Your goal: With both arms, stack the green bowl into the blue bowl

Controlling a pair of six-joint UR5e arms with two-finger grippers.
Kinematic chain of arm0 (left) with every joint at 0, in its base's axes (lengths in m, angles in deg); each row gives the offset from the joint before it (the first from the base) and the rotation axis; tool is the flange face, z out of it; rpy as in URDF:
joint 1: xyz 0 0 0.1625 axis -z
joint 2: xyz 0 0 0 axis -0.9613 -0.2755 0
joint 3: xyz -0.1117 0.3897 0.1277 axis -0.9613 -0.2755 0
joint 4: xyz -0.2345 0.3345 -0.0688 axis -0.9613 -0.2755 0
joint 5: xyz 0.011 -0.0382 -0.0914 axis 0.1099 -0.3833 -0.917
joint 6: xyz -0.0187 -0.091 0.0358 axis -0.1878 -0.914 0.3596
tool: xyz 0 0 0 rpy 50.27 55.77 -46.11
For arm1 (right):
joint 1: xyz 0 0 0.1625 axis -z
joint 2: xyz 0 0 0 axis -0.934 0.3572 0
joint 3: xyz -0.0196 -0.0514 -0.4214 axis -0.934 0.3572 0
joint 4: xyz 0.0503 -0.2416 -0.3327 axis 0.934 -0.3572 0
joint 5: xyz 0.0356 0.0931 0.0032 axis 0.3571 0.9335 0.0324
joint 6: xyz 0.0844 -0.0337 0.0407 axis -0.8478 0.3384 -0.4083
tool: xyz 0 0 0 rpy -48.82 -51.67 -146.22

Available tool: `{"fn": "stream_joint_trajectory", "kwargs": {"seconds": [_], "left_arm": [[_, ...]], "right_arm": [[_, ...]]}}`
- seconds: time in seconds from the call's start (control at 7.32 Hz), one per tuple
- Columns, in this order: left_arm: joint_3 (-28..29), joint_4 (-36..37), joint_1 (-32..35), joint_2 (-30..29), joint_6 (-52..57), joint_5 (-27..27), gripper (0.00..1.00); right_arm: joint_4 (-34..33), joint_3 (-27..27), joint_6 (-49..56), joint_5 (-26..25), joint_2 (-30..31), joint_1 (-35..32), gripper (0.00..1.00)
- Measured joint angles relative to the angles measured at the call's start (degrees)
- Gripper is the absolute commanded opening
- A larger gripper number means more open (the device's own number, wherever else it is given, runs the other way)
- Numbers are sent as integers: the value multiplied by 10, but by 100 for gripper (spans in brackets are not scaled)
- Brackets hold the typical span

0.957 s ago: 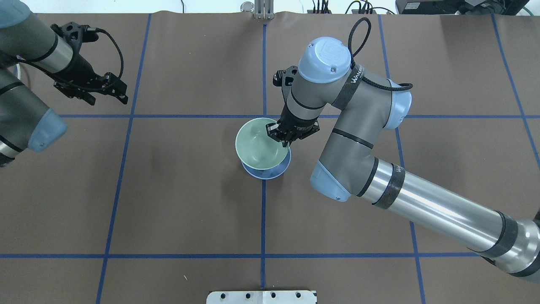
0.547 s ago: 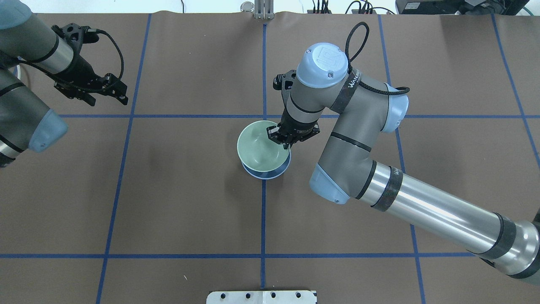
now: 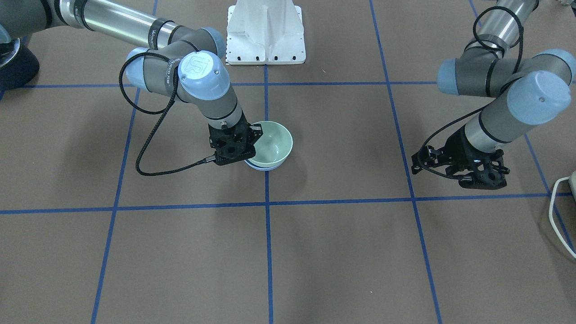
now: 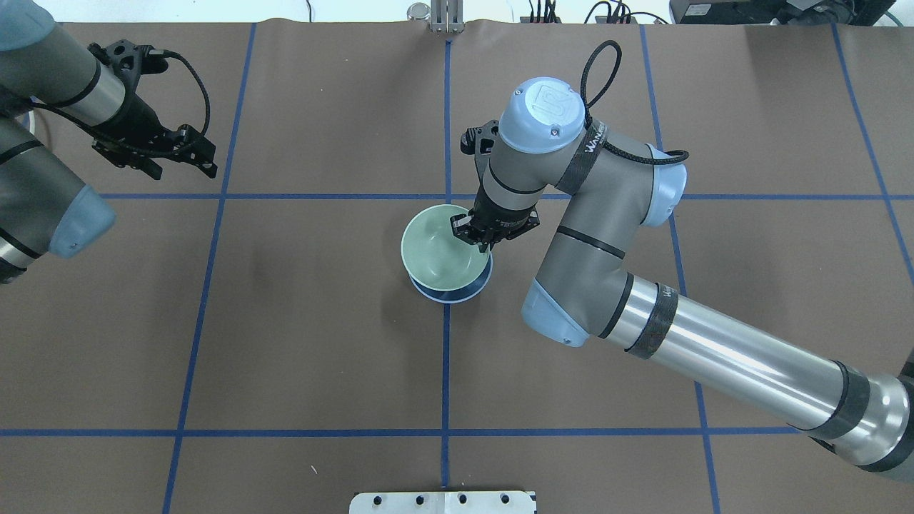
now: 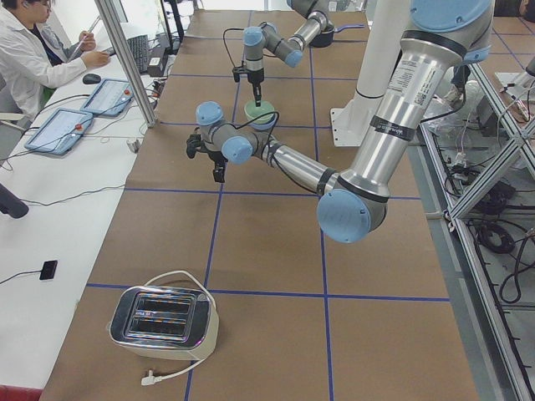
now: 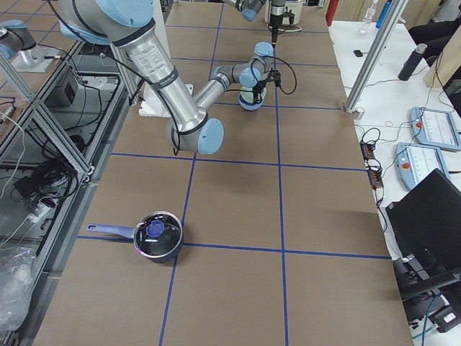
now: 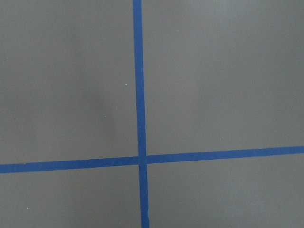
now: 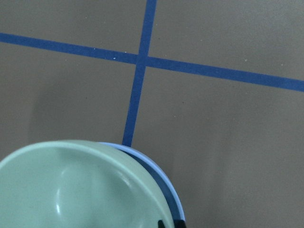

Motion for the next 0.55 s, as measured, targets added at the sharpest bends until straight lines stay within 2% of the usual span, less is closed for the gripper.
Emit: {"fn": "stream_joint_trajectory", "kwargs": {"seconds": [0.14,0.27,0.41,0.55], "left_arm": [[0,0,0,0,0,0,97],[0,0,0,0,0,1,97],[0,0,0,0,0,2,97],[0,0,1,0,0,2,97]], "right_arm": [[1,1,0,0,0,0,38],[2,1,0,0,1,0,84],[6,1,0,0,2,1,100],[15,1,1,0,5,1,100]]}}
